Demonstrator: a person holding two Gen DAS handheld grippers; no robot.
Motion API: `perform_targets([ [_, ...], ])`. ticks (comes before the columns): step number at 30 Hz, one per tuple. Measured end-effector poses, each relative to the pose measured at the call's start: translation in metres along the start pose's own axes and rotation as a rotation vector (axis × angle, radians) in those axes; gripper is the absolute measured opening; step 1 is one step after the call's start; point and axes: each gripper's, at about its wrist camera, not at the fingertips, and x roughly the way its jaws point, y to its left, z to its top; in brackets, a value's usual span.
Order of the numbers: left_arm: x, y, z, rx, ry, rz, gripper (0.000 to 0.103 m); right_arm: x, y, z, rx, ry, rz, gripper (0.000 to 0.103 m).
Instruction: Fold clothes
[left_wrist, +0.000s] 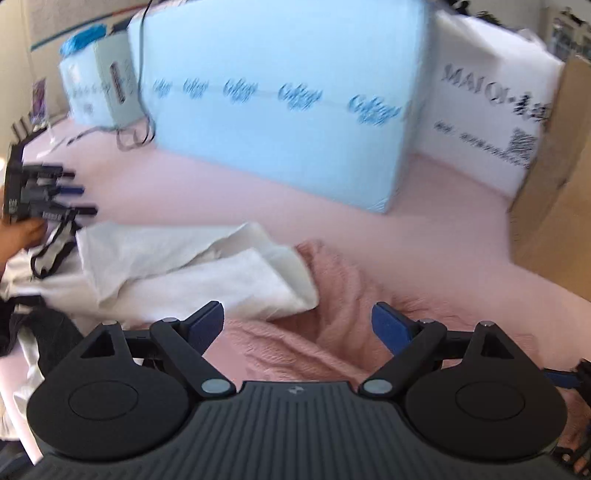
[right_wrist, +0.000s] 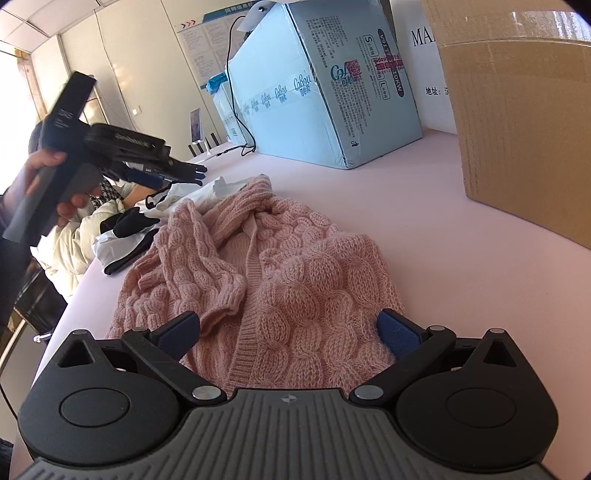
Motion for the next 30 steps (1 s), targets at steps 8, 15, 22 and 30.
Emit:
perform_targets([
  [8,0.066,0.024,-0.001,-0.199,0.025,0.03,0.056,0.0,0.0,0.0,0.001,0.0,0.0,0.103],
  [15,0.064,0.017,0.018,-0.168,-0.292,0.15,0.03,0.0,0.0,0.0,0.002,-0.001,0.001,0.103],
  [22,0.098,0.065,0.043,-0.218,-0.229,0.41,0.035,0.0,0.0,0.0,0.003,-0.001,0.001,0.103],
  [30,0.055,0.088,0.001,-0.186,-0.205,0.14,0.081,0.0,0.0,0.0,0.004,-0.001,0.002,0.103],
])
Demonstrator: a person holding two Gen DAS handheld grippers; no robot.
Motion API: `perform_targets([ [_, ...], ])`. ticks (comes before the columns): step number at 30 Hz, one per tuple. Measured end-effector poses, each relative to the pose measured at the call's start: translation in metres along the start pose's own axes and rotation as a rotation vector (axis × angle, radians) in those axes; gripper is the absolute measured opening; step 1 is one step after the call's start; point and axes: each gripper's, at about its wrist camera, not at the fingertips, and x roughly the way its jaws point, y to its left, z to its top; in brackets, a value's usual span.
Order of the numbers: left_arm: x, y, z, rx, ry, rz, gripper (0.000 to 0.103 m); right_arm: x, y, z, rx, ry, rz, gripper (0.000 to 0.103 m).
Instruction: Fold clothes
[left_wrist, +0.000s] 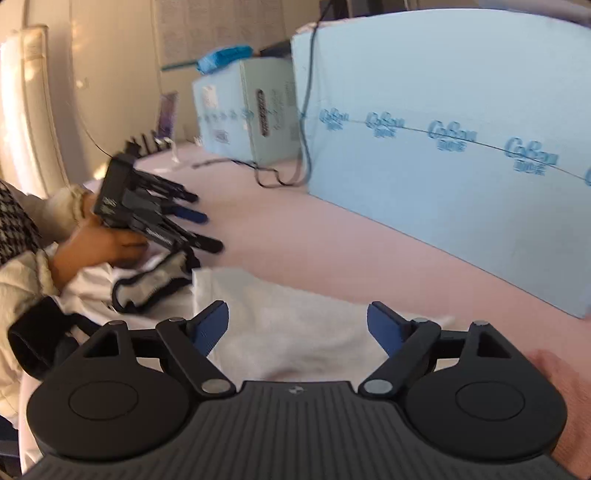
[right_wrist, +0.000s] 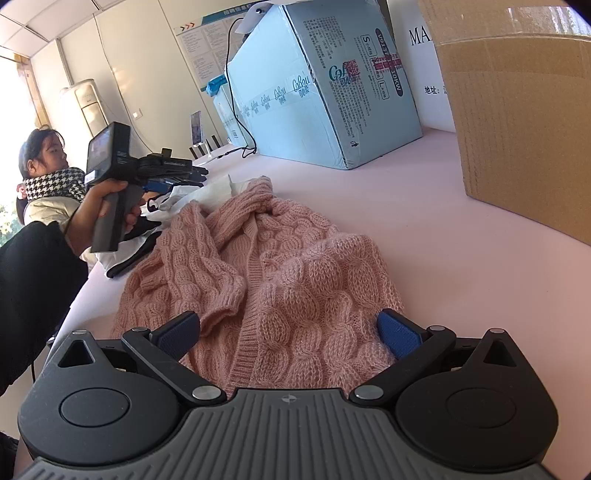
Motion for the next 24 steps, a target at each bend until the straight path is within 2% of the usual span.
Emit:
perform_targets([
  [1,-0.006,0.003,-0.005,-0.042,0.076,-0.084,0.081,0.0,0.0,0.0,0.0,0.0,0.0,0.103],
  [4,-0.014,0.013,-0.027,-0.205,0.289,-0.273,0.081,0.0,0.0,0.0,0.001,0.0,0.0,0.103],
  [5,-0.015,0.014,-0.035,-0.251,0.335,-0.313,0.081,0.0,0.0,0.0,0.001,0.0,0.0,0.103],
  [6,-0.014,0.014,-0.039,-0.273,0.348,-0.322,0.081,0.0,0.0,0.0,0.001,0.0,0.0,0.103],
  [12,-0.002,0.011,-0.042,-0.355,0.278,-0.328,0.081,0.0,0.0,0.0,0.002,-0.001,0.001,0.103],
  [14,0.001,0.006,-0.04,-0.346,0.271,-0.333,0.07,0.0,0.0,0.0,0.002,-0.001,0.001,0.103],
  [15,0.003,0.004,-0.04,-0.348,0.278,-0.36,0.042,0.0,0.0,0.0,0.003,-0.001,0.001,0.103],
  [16,0.007,0.004,-0.041,-0.366,0.304,-0.403,0.027,0.0,0.0,0.0,0.003,-0.001,0.002,0.103],
  [17,0.009,0.004,-0.042,-0.38,0.321,-0.43,0.027,0.0,0.0,0.0,0.004,-0.001,0.002,0.103],
  [18,0.01,0.002,-0.044,-0.387,0.32,-0.426,0.027,0.0,0.0,0.0,0.004,-0.001,0.002,0.103],
  [21,0.002,-0.009,-0.044,-0.307,0.252,-0.392,0.018,0.001,0.0,0.0,0.004,-0.001,0.002,0.103],
  [24,-0.004,-0.007,-0.042,-0.315,0.222,-0.401,0.014,0.0,0.0,0.0,0.004,-0.001,0.002,0.103],
])
